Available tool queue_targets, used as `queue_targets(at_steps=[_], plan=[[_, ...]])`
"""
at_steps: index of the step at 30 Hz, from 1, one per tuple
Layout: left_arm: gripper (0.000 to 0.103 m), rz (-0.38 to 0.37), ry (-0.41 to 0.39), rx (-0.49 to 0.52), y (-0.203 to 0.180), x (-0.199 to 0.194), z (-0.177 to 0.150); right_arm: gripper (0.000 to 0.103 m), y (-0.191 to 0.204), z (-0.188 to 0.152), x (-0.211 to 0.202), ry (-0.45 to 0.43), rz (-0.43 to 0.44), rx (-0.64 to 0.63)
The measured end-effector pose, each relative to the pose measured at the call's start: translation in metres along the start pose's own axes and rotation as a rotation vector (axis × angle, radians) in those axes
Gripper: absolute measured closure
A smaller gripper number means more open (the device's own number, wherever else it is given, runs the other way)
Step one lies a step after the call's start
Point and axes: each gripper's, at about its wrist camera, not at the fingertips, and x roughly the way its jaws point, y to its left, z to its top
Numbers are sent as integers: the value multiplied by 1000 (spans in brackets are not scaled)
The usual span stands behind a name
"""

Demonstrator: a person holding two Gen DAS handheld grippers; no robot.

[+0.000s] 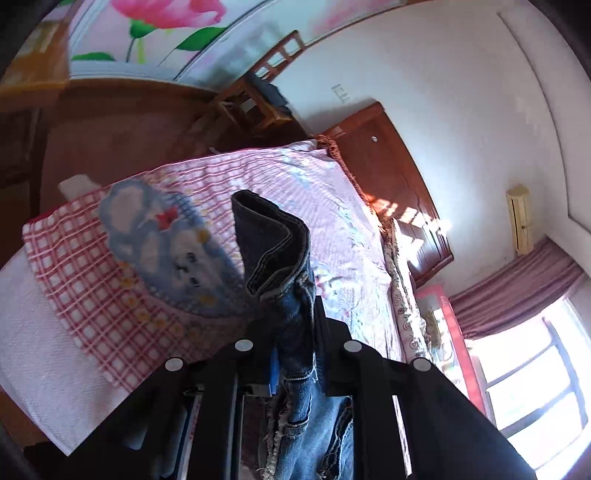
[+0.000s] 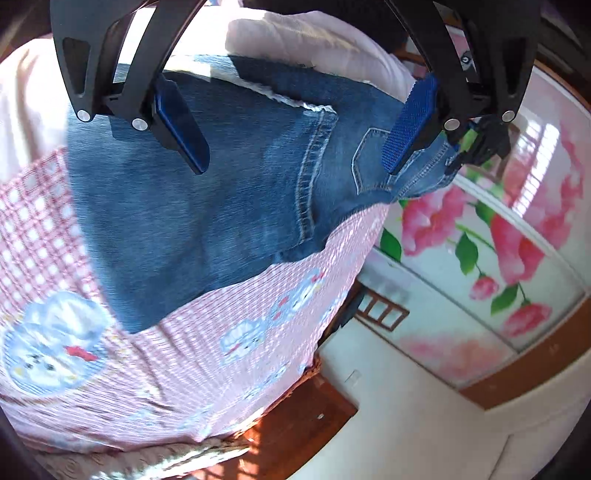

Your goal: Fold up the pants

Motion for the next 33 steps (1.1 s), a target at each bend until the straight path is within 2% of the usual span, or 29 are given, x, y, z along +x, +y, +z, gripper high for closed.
queue_targets(at_steps=[4,7,10,12,15,20,25,26,27,28,30,32,33], plan=[[90,-76,21,202,-72,7,-19,9,-44,-2,-44,-93,-5,113],[90,-141,62,342,-124,17,-46,9,-79,-14,-61,-162,32,268],[90,-206,121,465,-167,28,-80,9,-105,-24,-72,-264,129,427],[90,-234,174,534,-189,42,-106,9,-113,-28,-77,-314,150,465],[91,-255,250,642,-209,61,-152,9,-119,-31,-77,-333,187,505],[91,-208,373,804,-216,87,-234,9,-120,-35,-77,-341,218,514],[90,-70,460,1074,-211,109,-311,9,-128,-32,-80,-351,227,523],[88,-52,454,1158,-210,109,-324,9,-130,-31,-81,-350,232,522],[84,-54,412,1237,-211,103,-333,9,-130,-30,-80,-348,233,520],[64,-77,411,1287,-213,96,-339,9,-129,-29,-80,-344,233,515],[35,-156,453,1292,-216,75,-341,9,-124,-26,-82,-330,229,483],[33,-194,410,1269,-212,44,-330,9,-113,-20,-82,-304,228,443],[28,-206,396,1230,-205,28,-319,9,-106,-15,-80,-280,223,419]])
